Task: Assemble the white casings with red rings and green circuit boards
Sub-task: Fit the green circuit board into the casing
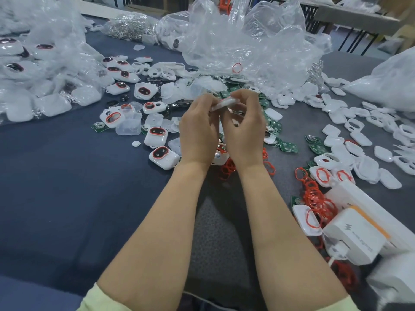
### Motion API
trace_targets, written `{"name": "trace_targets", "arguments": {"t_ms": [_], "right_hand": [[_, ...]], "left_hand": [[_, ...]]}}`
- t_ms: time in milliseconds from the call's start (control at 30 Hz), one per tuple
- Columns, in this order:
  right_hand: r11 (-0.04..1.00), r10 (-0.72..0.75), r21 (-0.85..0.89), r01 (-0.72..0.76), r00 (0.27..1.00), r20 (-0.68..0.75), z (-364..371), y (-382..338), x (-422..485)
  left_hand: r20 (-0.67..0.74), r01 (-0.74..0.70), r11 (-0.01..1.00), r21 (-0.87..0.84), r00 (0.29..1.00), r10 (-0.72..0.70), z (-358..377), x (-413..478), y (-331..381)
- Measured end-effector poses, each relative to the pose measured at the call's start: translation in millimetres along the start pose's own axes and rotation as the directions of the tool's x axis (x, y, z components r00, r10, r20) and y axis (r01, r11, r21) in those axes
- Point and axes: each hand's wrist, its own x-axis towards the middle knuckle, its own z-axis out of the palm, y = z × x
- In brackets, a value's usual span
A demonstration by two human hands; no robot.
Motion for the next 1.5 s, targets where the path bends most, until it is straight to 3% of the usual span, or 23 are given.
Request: {"name": "trace_targets", "arguments": {"t_ms": [100, 233, 367, 567, 700, 800, 1000, 1133, 1300, 1400, 1500], "right_hand": [[0.992, 0.121, 0.014, -0.123, 0.988, 0.098, -8.0, 8.8, 6.9], [0.963, 0.237, 0.098, -0.249, 0.963, 0.126, -16.3, 19.6, 12.4], [0.885, 0.339, 0.281, -0.370, 0.928, 0.153, -15.6, 23.0, 12.2], [0.825, 0.367, 0.364, -0.432, 0.900, 0.236, -13.6, 21.6, 11.5], [0.913, 0.288, 0.215, -0.348, 0.920, 0.266, -16.2, 20.4, 11.5], [0.978, 0.197, 0.012, -0.207, 0.942, 0.271, -18.3, 21.2, 12.5], [0.975, 0.006, -0.219, 0.025, 0.990, 0.139, -11.7, 18.9, 6.1], [0.963, 0.002, -0.267, 0.030, 0.993, 0.119, -8.7, 17.2, 4.6], [0.964, -0.010, -0.263, 0.036, 0.995, 0.100, -6.9, 15.8, 3.9], [0.981, 0.033, -0.194, -0.027, 0.999, 0.023, -8.1, 14.9, 4.5], [0.983, 0.179, -0.041, -0.179, 0.984, -0.020, -10.5, 13.0, 6.8]], "left_hand": [[0.165, 0.151, 0.988, -0.011, 0.975, -0.147, 1.6, 3.8, -4.2], [0.365, 0.338, 0.925, -0.172, 0.894, -0.259, 2.3, 7.7, -6.3], [0.442, 0.459, 0.846, -0.269, 0.840, -0.315, 2.1, 7.9, -6.5], [0.440, 0.503, 0.825, -0.259, 0.822, -0.363, 2.9, 7.7, -9.8], [0.441, 0.503, 0.831, -0.239, 0.818, -0.368, 2.7, 7.1, -10.1], [0.440, 0.485, 0.851, -0.200, 0.821, -0.364, 2.3, 6.7, -8.7], [0.439, 0.520, 0.828, -0.209, 0.807, -0.395, 0.2, 7.0, -5.3], [0.436, 0.558, 0.795, -0.239, 0.793, -0.425, 1.5, 6.5, -4.0], [0.383, 0.533, 0.825, -0.189, 0.813, -0.438, 3.5, 5.8, -1.9], [0.347, 0.506, 0.849, -0.150, 0.831, -0.434, 6.2, 4.7, -3.2], [0.334, 0.545, 0.812, -0.208, 0.820, -0.465, 8.6, 5.3, -8.9]]}}
